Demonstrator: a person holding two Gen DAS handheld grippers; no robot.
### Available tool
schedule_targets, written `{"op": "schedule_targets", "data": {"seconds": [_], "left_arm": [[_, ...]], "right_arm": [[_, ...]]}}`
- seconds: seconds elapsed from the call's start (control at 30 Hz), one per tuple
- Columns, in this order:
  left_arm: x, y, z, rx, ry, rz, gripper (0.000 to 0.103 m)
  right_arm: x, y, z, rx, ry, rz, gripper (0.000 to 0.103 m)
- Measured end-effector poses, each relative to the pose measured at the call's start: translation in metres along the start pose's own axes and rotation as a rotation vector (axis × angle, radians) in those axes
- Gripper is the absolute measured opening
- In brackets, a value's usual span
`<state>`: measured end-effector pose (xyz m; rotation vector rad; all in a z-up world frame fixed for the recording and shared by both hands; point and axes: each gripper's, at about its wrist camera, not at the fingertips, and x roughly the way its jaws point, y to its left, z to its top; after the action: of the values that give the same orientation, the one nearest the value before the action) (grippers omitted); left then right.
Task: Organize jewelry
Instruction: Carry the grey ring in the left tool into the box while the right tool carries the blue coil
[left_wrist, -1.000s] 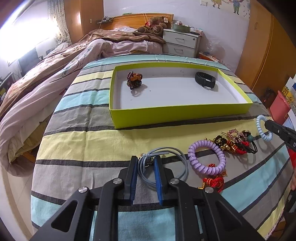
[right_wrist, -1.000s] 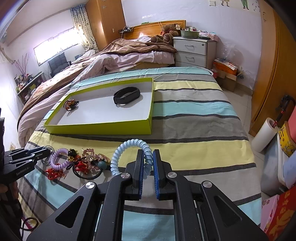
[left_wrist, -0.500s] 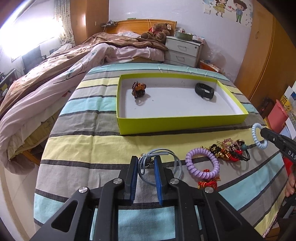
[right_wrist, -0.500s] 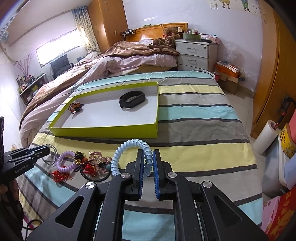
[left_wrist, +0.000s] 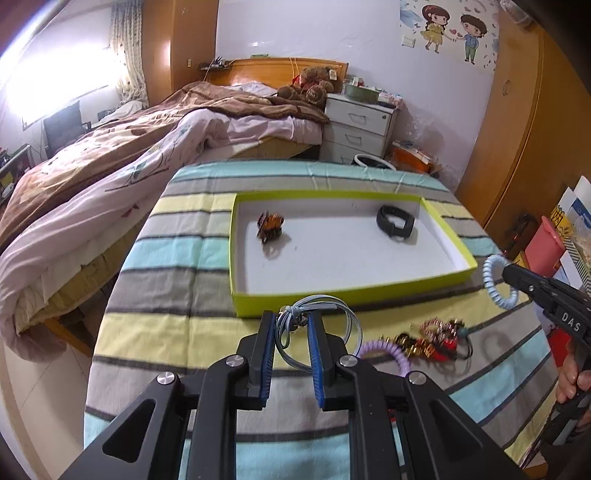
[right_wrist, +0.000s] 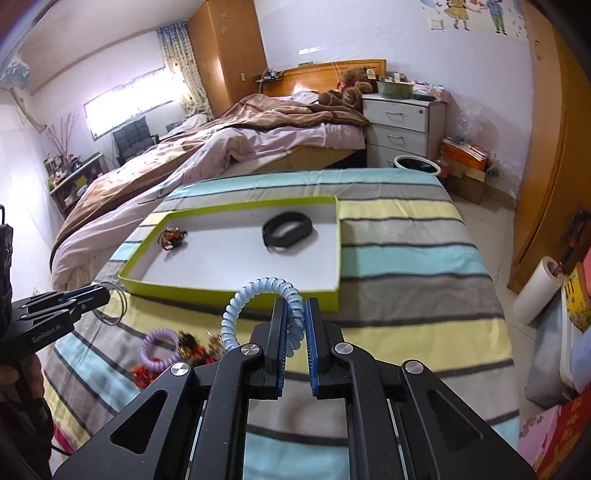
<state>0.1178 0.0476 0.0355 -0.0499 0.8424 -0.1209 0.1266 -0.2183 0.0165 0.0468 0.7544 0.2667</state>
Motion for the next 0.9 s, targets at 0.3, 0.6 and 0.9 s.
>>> {"op": "schedule_targets", "data": {"seconds": [0.3, 0.6, 0.9], "left_arm": [[0.02, -0.001, 0.03, -0.002, -0.002, -0.02, 0.017], [0.053, 0.0, 0.052, 0.001, 0.024, -0.024, 0.017], [0.091, 0.006, 0.061, -0.001, 0.078, 0.003, 0.017]], "right_arm": [[0.028, 0.016, 0.028, -0.042, 0.02, 0.01, 0.01], [0.073, 0.026, 0.063, -0.088, 0.072, 0.025, 0.01], [0.121, 0.035, 0.077, -0.113, 0.136, 0.036, 0.01]]}}
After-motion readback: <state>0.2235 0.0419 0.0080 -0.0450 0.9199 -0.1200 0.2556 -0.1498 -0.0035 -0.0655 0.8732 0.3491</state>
